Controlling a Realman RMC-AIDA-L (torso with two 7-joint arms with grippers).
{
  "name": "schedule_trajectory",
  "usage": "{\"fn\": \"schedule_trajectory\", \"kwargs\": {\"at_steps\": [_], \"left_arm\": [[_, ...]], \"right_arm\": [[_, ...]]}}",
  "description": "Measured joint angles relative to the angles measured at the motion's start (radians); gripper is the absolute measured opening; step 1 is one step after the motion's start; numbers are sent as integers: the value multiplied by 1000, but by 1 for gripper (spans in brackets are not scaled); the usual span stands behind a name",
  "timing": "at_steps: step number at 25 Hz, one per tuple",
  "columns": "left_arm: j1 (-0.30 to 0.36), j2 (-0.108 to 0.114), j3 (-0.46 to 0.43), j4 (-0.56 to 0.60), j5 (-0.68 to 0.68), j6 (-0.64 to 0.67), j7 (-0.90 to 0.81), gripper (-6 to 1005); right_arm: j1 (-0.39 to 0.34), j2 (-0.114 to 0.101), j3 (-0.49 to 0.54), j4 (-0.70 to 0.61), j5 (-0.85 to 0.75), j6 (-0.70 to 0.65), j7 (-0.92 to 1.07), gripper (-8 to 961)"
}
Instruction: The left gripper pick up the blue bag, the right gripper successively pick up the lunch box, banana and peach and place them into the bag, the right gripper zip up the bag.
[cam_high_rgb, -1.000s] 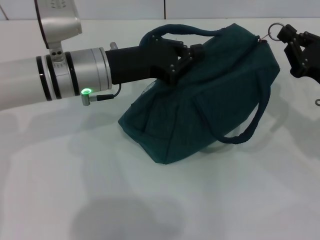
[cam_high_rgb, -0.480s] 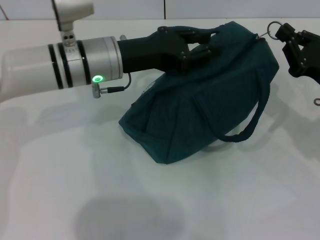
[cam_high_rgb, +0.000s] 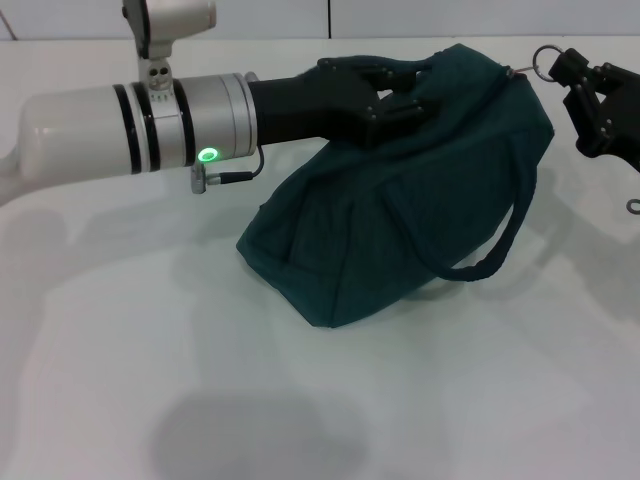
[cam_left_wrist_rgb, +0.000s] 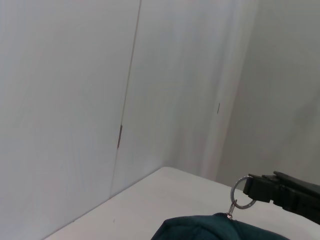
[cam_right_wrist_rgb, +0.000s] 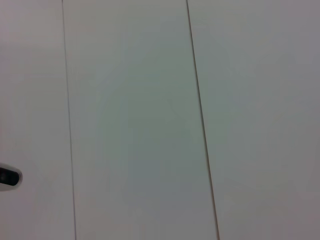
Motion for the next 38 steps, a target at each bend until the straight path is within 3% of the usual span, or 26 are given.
{"fn": "schedule_trajectory", "kwargs": {"at_steps": [11, 16, 21, 27, 38], "left_arm": [[41, -1, -1, -5, -40, 22, 129, 242], [54, 6, -3, -1, -38, 126, 192, 56], [77, 21, -7, 33, -35, 173, 206, 51], [112, 38, -8, 87, -33, 189, 182, 50], [73, 25, -8, 73, 60, 112, 126, 49]], "right_arm": [[8, 0, -20, 1, -1, -1, 1, 14], [13, 0, -65, -9, -1, -25, 36, 15], [25, 0, -105, -12, -1, -99, 77, 15], [20, 0, -91, 5, 28, -86, 81, 15], [5, -4, -75, 52, 87, -5, 80, 15]]}}
